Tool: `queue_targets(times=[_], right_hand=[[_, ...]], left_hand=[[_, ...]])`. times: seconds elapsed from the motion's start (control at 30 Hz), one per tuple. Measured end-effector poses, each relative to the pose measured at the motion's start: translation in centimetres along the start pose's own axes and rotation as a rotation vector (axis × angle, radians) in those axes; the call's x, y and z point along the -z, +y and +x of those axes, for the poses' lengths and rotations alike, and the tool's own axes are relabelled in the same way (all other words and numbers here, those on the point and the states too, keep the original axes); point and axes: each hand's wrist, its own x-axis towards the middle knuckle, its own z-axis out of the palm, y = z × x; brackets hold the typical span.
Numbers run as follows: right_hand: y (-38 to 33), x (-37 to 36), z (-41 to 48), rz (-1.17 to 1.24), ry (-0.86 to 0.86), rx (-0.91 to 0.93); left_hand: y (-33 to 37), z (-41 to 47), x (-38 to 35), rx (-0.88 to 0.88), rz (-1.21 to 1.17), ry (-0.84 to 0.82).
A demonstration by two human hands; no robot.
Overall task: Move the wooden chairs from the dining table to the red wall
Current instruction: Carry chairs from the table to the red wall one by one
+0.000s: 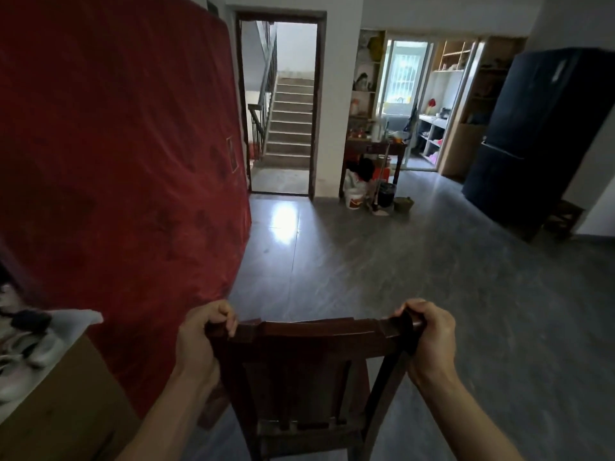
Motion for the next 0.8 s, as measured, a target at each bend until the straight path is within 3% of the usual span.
queue_targets(times=[0.43,0.8], right_hand=[[13.3,-16.9,28.8,0.081,0.110,-0.050],[26.9,-25.8,56.8,0.069,-0.010,-0.095]], left_hand=[[-5.0,37.3,3.0,0.008,0.059,-0.028],[-13.1,66.1,1.5,0.027,0.147,0.034]])
